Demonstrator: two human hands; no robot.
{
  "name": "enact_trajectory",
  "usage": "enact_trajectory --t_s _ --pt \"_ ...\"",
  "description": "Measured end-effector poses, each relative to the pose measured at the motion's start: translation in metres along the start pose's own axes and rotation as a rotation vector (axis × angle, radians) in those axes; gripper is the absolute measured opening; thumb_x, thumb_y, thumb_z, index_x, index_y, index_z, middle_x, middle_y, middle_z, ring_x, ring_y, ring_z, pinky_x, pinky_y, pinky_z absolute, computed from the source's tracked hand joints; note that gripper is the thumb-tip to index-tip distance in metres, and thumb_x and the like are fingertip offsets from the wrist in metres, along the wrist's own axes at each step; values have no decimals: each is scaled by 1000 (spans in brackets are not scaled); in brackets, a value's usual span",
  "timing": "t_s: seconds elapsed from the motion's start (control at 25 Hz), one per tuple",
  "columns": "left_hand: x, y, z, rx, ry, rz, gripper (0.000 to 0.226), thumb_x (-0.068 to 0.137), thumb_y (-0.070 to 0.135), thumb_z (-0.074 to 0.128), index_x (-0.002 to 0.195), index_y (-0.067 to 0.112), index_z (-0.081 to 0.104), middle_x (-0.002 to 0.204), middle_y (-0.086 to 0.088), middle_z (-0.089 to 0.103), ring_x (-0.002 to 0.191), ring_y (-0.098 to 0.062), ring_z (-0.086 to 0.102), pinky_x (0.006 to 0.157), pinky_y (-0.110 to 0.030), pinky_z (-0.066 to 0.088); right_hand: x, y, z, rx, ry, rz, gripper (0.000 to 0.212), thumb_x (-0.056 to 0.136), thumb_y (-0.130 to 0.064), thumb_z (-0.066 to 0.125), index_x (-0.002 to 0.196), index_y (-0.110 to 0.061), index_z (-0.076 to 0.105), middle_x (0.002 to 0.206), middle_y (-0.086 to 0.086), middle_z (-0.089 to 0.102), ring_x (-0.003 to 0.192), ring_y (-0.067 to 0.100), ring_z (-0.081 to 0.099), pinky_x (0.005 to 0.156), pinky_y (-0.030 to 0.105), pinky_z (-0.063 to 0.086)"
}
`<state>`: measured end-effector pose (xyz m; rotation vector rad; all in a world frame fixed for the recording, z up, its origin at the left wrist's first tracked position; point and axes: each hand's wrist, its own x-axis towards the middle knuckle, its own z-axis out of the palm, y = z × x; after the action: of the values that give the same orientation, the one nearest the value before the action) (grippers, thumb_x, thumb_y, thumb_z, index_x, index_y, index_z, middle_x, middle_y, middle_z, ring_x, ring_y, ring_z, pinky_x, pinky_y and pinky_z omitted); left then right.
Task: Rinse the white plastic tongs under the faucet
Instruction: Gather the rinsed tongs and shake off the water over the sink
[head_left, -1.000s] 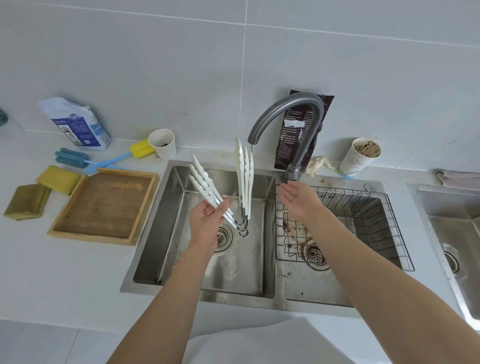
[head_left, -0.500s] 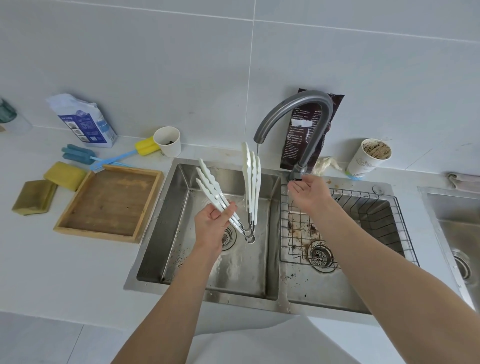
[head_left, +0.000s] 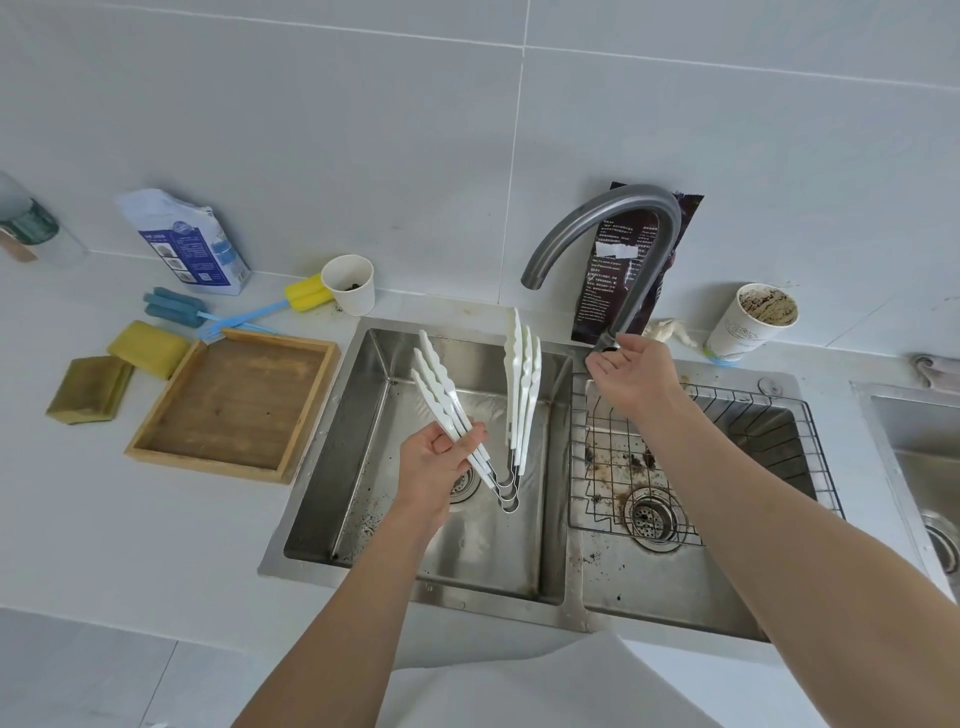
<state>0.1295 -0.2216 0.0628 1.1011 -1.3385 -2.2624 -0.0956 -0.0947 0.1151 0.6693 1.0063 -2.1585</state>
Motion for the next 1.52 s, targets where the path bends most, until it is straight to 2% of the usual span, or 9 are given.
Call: enact_trajectory --t_s 0.2,0.32,0.4,0.56,0.88,1.0,1.16,1.4,1.52 --pt "-1 2 -3 -9 -41 -42 14 84 3 72 97 5 69 95 -16 73 97 -25 70 92 -42 55 -4 35 -26 -496 -193 -1 60 98 -20 55 152 -11 31 153 13 42 140 26 42 118 41 32" --pt "-2 6 -1 -24 -69 -43 12 86 1 70 97 4 69 97 -16 73 99 -25 70 90 -39 56 -24 62 -36 -797 -341 33 44 93 -36 65 131 -16 54 130 8 66 117 20 65 103 36 50" --pt "-3 8 0 -17 -97 -46 12 86 2 69 98 5 68 99 -15 73 98 -23 71 90 -39 56 -38 78 -41 -912 -405 -51 29 98 -28 59 121 -11 59 115 7 72 107 21 70 91 33 57" --pt "-4 7 -1 -26 -128 -63 14 87 0 67 99 6 68 98 -11 75 98 -20 71 94 -41 54 -50 90 -51 -890 -432 -184 26 98 -10 59 123 -4 57 112 12 73 104 26 71 88 38 59" --pt "0 3 -3 -71 -173 -37 17 85 1 68 101 7 69 104 -10 75 107 -23 69 94 -39 53 -55 92 -49 -893 -376 -284 27 95 -5 62 121 -3 59 109 14 74 99 25 73 84 34 60" --pt "8 8 -5 -20 -160 -95 14 88 4 68 102 3 68 104 -16 73 100 -24 71 85 -35 58 -51 94 -45 -890 -310 -202 27 95 -7 62 120 3 58 109 19 72 98 29 73 80 35 61" --pt "27 10 -3 56 -135 -354 15 89 5 68 102 -3 66 101 -20 72 89 -25 72 83 -36 59 -37 94 -40 -804 -107 123 27 95 -3 61 119 9 57 113 25 69 92 31 72 75 35 62" --pt "36 14 -2 109 -172 -308 13 88 2 67 102 1 65 109 -19 71 98 -26 71 79 -35 60 -31 97 -36 -849 -113 -17 20 93 1 62 112 1 58 112 23 69 97 32 72 77 36 61" --pt "39 17 -4 140 -184 -379 15 89 5 68 101 -2 65 105 -21 72 94 -27 72 78 -35 61 -28 93 -37 -820 -64 119 22 92 -2 64 113 5 60 107 22 71 87 31 73 71 37 63"
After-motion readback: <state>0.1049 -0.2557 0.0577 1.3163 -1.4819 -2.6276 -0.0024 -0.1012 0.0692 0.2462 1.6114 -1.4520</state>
